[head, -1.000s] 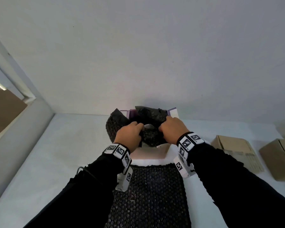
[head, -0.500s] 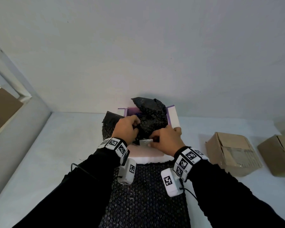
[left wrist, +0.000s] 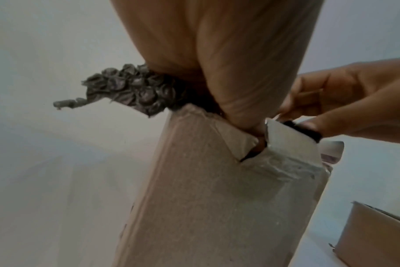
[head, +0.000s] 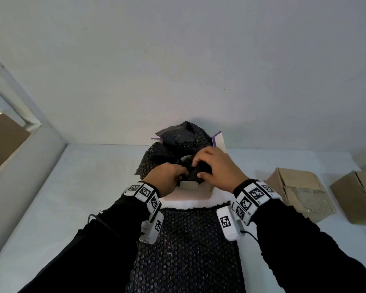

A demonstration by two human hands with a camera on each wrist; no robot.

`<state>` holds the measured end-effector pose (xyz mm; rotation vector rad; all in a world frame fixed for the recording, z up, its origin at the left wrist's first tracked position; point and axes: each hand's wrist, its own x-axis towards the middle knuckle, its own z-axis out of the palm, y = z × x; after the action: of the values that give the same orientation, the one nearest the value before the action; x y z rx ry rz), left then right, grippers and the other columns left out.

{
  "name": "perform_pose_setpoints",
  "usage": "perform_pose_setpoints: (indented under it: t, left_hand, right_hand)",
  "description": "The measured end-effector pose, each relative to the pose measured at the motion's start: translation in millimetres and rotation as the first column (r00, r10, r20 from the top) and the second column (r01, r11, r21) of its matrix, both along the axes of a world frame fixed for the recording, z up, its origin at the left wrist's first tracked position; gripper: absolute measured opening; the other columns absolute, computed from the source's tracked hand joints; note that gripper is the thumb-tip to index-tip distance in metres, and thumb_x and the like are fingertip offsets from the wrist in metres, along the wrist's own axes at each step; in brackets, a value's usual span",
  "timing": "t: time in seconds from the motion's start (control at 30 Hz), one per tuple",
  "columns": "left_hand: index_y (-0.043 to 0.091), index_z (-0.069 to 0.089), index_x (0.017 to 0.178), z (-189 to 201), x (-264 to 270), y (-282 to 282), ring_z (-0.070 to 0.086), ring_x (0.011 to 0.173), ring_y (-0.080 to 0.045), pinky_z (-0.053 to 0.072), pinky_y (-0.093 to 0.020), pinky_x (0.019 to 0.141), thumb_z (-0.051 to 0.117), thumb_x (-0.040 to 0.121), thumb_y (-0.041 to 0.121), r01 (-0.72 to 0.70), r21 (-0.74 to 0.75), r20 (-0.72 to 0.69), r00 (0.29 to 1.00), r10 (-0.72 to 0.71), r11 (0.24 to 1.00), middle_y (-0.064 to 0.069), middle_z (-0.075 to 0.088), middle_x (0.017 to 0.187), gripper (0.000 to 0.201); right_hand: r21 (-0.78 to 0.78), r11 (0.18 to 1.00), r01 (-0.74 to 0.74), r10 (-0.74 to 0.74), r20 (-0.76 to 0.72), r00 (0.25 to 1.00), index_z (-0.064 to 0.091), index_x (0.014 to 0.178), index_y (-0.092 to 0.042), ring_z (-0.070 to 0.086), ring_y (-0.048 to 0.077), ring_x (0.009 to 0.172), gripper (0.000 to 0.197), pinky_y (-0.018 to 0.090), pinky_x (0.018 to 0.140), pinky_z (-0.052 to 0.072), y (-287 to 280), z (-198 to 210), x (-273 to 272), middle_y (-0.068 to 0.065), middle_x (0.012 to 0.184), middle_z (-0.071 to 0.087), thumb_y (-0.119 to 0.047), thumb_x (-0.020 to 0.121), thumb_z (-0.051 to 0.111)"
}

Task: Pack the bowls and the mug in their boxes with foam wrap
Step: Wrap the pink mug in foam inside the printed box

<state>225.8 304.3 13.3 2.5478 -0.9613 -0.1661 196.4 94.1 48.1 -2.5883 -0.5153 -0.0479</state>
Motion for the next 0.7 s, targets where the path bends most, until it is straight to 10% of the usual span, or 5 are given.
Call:
perform_pose_setpoints:
  t: [0.17, 0.3, 0.4, 0.57, 0.7]
  left_hand:
    - [0.032, 0.06, 0.111, 12.4, -10.9, 11.2, 0.047, 0.108, -0.027, 0.039, -0.041, 0.081, 0.074, 0.066, 0.046, -0.341, 0.066, 0.428, 0.859, 0.282, 0.938, 0.002, 0.056, 0.119, 0.049]
    - [0.037, 0.04, 0.136, 9.4, -19.9, 23.3, 0.038, 0.121, -0.033, 0.043, -0.049, 0.091, 0.066, 0.06, 0.07, -0.557, 0.084, 0.237, 0.817, 0.526, 0.826, -0.005, 0.035, 0.141, 0.087]
    - [0.027, 0.053, 0.13, 5.4, -16.8, 26.3, 0.04, 0.113, -0.033, 0.045, -0.044, 0.093, 0.074, 0.069, 0.053, -0.537, 0.034, 0.156, 0.836, 0.527, 0.843, -0.006, 0.046, 0.131, 0.07]
    - [0.015, 0.069, 0.084, 14.3, -12.1, 17.9, 0.051, 0.082, -0.031, 0.045, -0.037, 0.063, 0.077, 0.066, 0.011, -0.422, 0.005, 0.442, 0.814, 0.376, 0.907, -0.002, 0.064, 0.085, 0.02]
    - [0.015, 0.058, 0.105, 19.2, -9.0, 1.4, 0.057, 0.078, -0.029, 0.043, -0.034, 0.056, 0.066, 0.081, 0.006, -0.309, 0.016, 0.286, 0.913, 0.292, 0.951, -0.005, 0.06, 0.092, 0.027]
  right_hand:
    - [-0.38, 0.923, -0.058, 0.012, -0.12, 0.993, 0.062, 0.12, -0.035, 0.059, 0.023, 0.104, 0.033, 0.032, 0.084, 0.047, 6.5, 0.4, 8.3, -0.001, 0.111, 0.068, -0.027, 0.088, 0.061]
    - [-0.435, 0.899, 0.041, -0.079, -0.07, 0.994, 0.072, 0.105, -0.032, 0.062, 0.025, 0.094, 0.026, 0.027, 0.067, 0.041, 10.8, 4.5, 6.9, 0.001, 0.1, 0.07, -0.022, 0.086, 0.057]
    - [-0.497, 0.866, 0.047, -0.089, -0.061, 0.994, 0.073, 0.098, -0.025, 0.061, 0.026, 0.092, 0.023, 0.028, 0.07, 0.036, 18.7, 2.3, 6.1, 0.003, 0.094, 0.07, -0.02, 0.084, 0.055]
    - [-0.454, 0.89, 0.043, -0.065, -0.032, 0.997, 0.074, 0.1, -0.029, 0.044, 0.026, 0.106, 0.024, 0.033, 0.077, 0.036, 13.2, 3.6, 4.4, 0.003, 0.106, 0.056, -0.034, 0.082, 0.058]
    - [-0.488, 0.87, -0.073, -0.016, -0.177, 0.984, 0.071, 0.102, -0.028, 0.057, 0.024, 0.097, 0.025, 0.034, 0.082, 0.035, 7.6, 8.2, 3.5, 0.001, 0.1, 0.067, -0.034, 0.087, 0.053]
